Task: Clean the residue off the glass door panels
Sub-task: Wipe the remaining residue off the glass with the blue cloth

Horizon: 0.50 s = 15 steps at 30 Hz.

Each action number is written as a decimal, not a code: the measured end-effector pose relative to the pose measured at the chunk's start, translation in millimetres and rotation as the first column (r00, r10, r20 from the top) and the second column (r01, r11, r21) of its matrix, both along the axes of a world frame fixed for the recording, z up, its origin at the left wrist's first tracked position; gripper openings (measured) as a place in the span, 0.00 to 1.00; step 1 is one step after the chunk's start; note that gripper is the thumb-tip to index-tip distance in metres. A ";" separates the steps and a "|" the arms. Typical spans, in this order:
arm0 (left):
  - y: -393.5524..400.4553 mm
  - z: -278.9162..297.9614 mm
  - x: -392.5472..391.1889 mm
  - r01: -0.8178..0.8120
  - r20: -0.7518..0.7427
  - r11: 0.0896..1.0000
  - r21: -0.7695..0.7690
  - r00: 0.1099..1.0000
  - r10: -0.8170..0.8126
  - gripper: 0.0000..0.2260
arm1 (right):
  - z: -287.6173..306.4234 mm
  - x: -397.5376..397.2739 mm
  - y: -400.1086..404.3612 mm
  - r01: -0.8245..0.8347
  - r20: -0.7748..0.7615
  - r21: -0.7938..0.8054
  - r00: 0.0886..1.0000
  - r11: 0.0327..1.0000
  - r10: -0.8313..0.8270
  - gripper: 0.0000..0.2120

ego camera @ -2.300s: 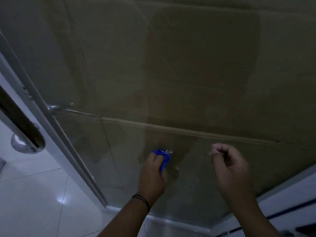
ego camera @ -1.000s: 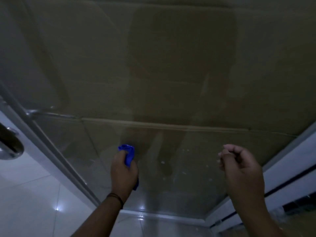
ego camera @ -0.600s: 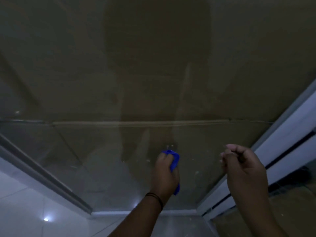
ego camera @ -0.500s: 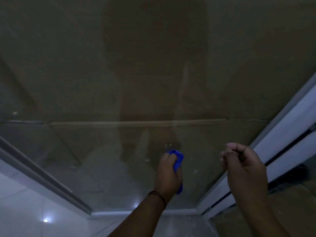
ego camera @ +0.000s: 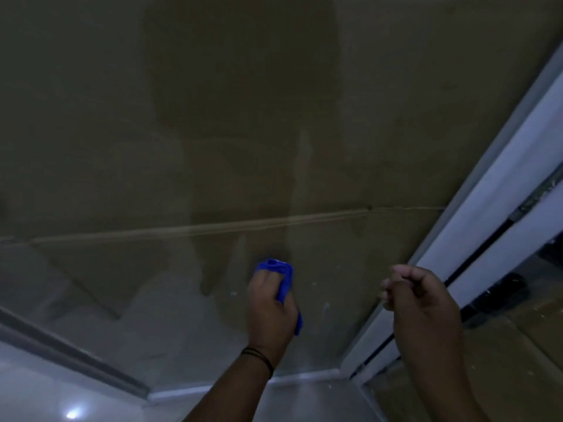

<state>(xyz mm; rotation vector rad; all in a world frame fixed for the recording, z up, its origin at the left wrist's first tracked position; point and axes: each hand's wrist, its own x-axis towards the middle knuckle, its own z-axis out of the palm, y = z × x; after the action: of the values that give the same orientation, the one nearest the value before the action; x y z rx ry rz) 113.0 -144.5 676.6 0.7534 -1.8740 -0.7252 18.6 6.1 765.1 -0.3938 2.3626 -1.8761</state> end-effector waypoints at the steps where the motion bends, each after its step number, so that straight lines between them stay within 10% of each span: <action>1: 5.2 -2.6 -10.7 0.052 0.009 0.999 0.005 0.999 -0.052 0.09 | -0.6 -2.2 5.3 0.010 -0.001 -0.003 1.000 1.000 -0.010 0.08; 6: 32.5 1.5 -57.3 0.436 0.169 0.899 -0.039 0.890 -0.424 0.12 | -7.5 -9.5 27.2 0.057 0.007 -0.022 0.998 0.998 -0.057 0.08; 15: 15.9 7.6 3.4 0.023 0.001 0.999 -0.041 1.000 -0.023 0.12 | -14.9 -25.2 35.1 0.072 0.045 -0.042 0.997 0.996 -0.070 0.10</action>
<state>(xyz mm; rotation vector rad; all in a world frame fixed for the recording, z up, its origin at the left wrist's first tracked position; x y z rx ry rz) 116.4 -128.6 684.2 0.7065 -1.8951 -0.6990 -6.6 41.1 750.2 -0.2728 2.3410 -1.9493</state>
